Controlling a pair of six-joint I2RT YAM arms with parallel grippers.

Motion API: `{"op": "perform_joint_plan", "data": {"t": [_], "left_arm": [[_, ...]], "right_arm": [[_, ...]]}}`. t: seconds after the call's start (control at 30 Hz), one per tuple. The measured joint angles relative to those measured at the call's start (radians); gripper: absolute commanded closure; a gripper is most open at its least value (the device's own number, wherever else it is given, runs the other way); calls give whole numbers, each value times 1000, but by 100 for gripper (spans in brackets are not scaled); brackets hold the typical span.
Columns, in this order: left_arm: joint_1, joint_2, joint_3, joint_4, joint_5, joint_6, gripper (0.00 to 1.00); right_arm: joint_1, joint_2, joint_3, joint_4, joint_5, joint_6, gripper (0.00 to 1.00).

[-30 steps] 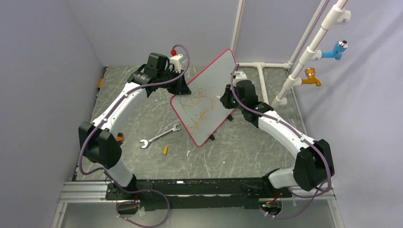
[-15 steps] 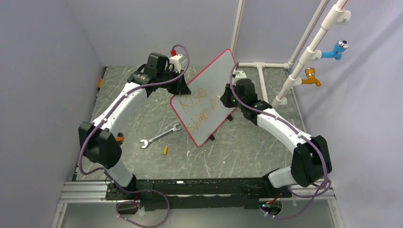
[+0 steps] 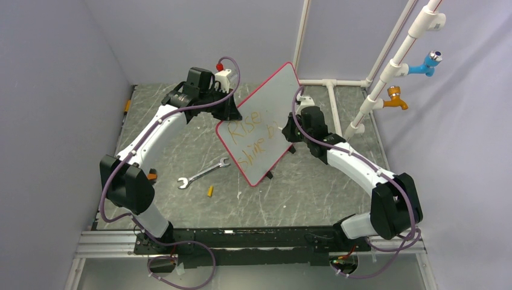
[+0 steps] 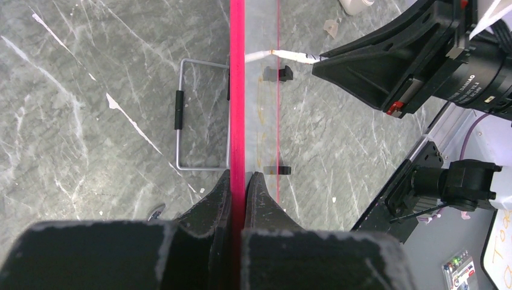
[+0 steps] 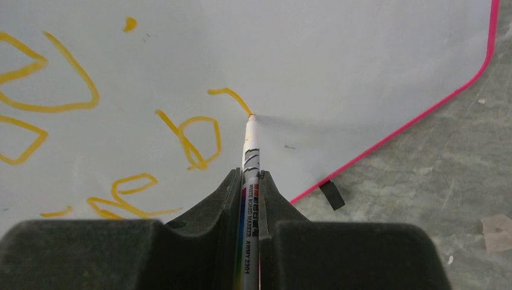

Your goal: Write a sentence on the whiteboard

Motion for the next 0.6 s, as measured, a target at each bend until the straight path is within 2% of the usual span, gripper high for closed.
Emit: {"op": "perform_joint_plan", "data": {"t": [0.6], "left_arm": [[0, 0, 0, 0, 2, 0, 100]], "right_arm": [[-1, -15, -43, 2, 0, 11, 100]]}}
